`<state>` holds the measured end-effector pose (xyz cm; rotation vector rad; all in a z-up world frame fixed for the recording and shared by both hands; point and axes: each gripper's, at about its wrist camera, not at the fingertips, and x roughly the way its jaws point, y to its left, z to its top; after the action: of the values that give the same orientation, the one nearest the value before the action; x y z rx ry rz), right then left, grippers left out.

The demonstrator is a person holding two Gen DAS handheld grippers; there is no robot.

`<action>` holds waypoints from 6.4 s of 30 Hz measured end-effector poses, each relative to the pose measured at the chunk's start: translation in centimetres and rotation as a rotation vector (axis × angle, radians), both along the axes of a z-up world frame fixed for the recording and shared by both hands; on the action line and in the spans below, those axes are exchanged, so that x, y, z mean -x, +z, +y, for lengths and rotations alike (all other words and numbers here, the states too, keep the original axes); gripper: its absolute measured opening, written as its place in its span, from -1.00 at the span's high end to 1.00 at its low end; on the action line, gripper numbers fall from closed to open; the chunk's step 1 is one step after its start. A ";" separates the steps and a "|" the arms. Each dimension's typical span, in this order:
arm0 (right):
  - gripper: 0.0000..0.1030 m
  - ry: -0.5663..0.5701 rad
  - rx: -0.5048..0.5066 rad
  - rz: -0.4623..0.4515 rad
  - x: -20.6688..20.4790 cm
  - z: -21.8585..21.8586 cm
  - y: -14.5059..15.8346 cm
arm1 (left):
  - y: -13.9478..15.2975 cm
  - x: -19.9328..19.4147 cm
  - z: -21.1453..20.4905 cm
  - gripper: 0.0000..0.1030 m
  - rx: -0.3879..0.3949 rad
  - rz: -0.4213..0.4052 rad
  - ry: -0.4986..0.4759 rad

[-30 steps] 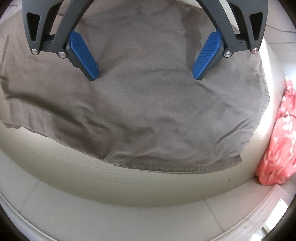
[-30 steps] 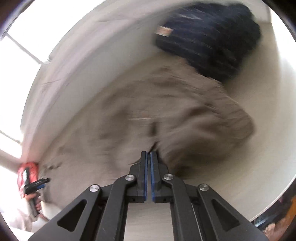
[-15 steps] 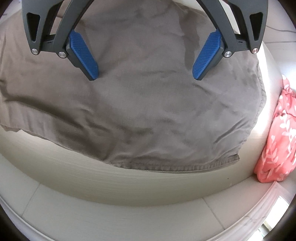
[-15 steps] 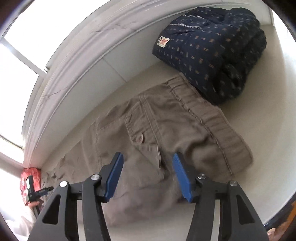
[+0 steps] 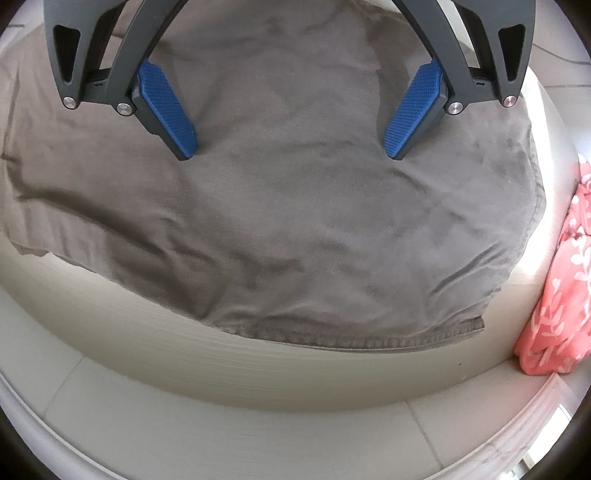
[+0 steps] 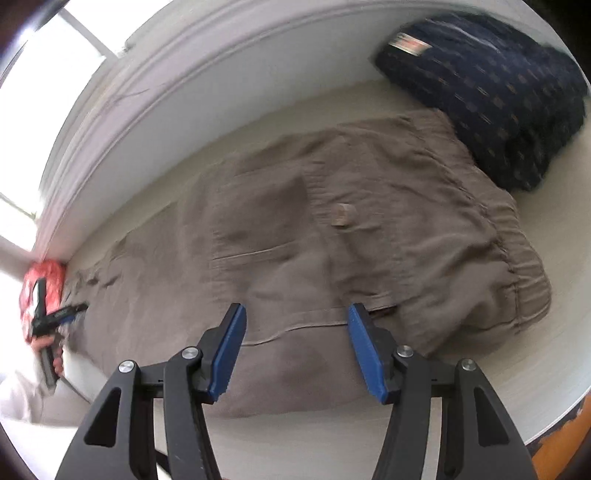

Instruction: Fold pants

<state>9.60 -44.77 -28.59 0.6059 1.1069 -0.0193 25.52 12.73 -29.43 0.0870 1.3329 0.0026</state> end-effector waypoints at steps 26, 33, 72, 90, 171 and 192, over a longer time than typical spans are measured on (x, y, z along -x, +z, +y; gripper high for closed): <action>1.00 0.380 0.009 -0.117 -15.3 26.0 -3.8 | -0.2 3.1 3.8 -1.00 0.061 -0.054 -0.063; 1.00 0.323 0.039 -0.084 -14.9 27.7 0.6 | 1.7 4.4 3.6 -1.00 0.007 -0.081 -0.136; 1.00 0.081 -0.046 -0.073 -1.0 21.3 -1.3 | -1.8 3.1 22.7 -1.00 0.034 -0.031 0.006; 1.00 -0.253 -0.075 -0.181 11.9 -1.2 -1.4 | -0.8 1.3 17.7 -1.00 -0.294 0.025 0.041; -0.25 0.139 -0.038 -0.157 -4.3 24.8 6.3 | 0.8 6.4 23.9 0.64 0.312 -0.247 0.388; -0.41 0.657 -0.276 -0.013 -16.9 42.7 10.2 | 10.9 9.9 13.8 0.67 0.396 -0.417 -0.026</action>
<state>26.52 -2.12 -18.39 0.4597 1.2624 0.7124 15.62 26.53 -18.55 -0.2229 0.8950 -0.2520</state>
